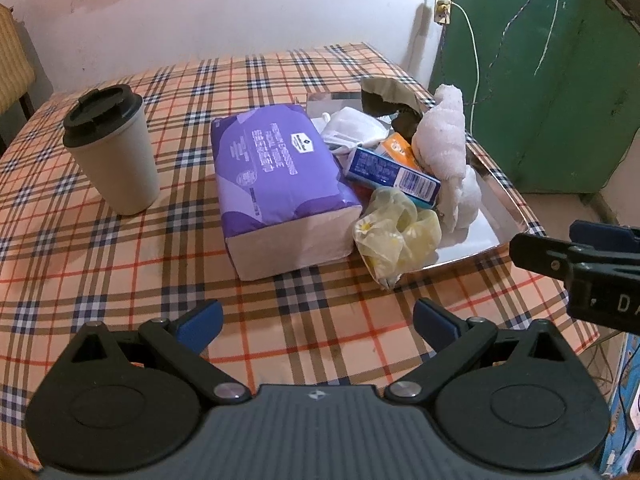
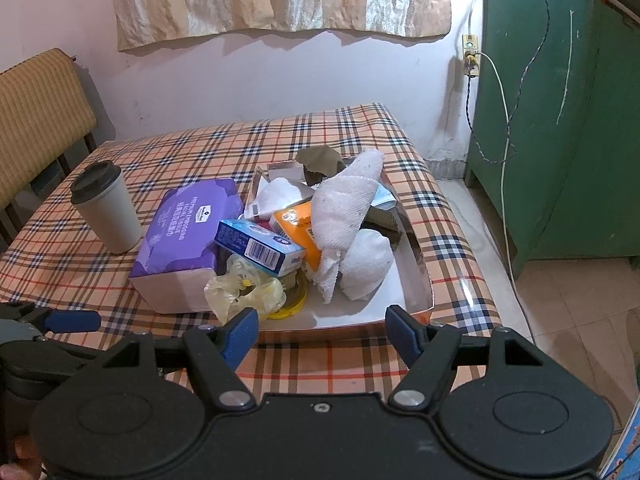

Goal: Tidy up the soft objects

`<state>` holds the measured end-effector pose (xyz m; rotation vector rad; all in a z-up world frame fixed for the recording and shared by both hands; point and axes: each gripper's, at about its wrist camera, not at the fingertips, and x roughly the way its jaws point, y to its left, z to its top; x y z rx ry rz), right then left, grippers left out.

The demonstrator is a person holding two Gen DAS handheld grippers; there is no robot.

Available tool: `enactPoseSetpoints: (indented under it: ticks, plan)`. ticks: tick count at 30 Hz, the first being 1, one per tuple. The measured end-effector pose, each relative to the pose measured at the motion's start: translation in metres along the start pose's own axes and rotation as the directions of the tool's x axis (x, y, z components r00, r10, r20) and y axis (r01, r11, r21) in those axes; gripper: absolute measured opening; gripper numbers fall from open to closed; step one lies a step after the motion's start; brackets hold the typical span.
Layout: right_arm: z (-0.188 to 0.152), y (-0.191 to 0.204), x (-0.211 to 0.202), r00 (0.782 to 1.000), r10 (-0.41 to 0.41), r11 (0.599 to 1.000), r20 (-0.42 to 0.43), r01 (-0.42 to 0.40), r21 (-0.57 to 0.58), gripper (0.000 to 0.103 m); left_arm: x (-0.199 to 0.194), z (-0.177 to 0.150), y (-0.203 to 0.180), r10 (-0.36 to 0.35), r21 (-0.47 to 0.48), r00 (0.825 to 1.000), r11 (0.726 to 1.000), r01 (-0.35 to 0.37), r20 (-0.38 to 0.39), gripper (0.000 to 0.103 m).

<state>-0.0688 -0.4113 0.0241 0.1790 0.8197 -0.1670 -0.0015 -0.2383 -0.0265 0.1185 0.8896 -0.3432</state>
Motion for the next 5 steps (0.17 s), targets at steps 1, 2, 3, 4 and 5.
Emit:
enactPoseSetpoints:
  ticks: [1, 2, 3, 4, 5]
  plan:
    - [-0.0002, 0.0002, 0.0, 1.0, -0.001, 1.0, 0.0, 0.001, 0.0, 0.083, 0.0002, 0.0001, 0.0003, 0.009, -0.002, 1.0, 1.0, -0.009, 0.004, 0.103]
    - [-0.0004, 0.0007, 0.0, 1.0, -0.002, 1.0, 0.0, 0.002, 0.001, 0.083, 0.0002, 0.0003, 0.0005, 0.017, -0.006, 1.0, 1.0, -0.017, 0.006, 0.103]
    - [-0.0005, 0.0005, 0.0001, 1.0, -0.002, 1.0, -0.001, 0.002, 0.003, 0.083, 0.0005, 0.0006, 0.0014, 0.022, -0.014, 1.0, 1.0, -0.022, 0.004, 0.103]
    - [-0.0005, 0.0005, 0.0003, 1.0, -0.002, 1.0, -0.001, 0.002, 0.004, 0.083, 0.001, 0.0011, 0.0024, 0.012, -0.019, 1.0, 1.0, -0.012, -0.001, 0.103]
    - [-0.0005, 0.0007, 0.0004, 1.0, -0.003, 1.0, -0.002, 0.003, 0.005, 0.083, 0.002, 0.0019, 0.0027, -0.012, -0.014, 1.0, 1.0, 0.012, -0.01, 0.103]
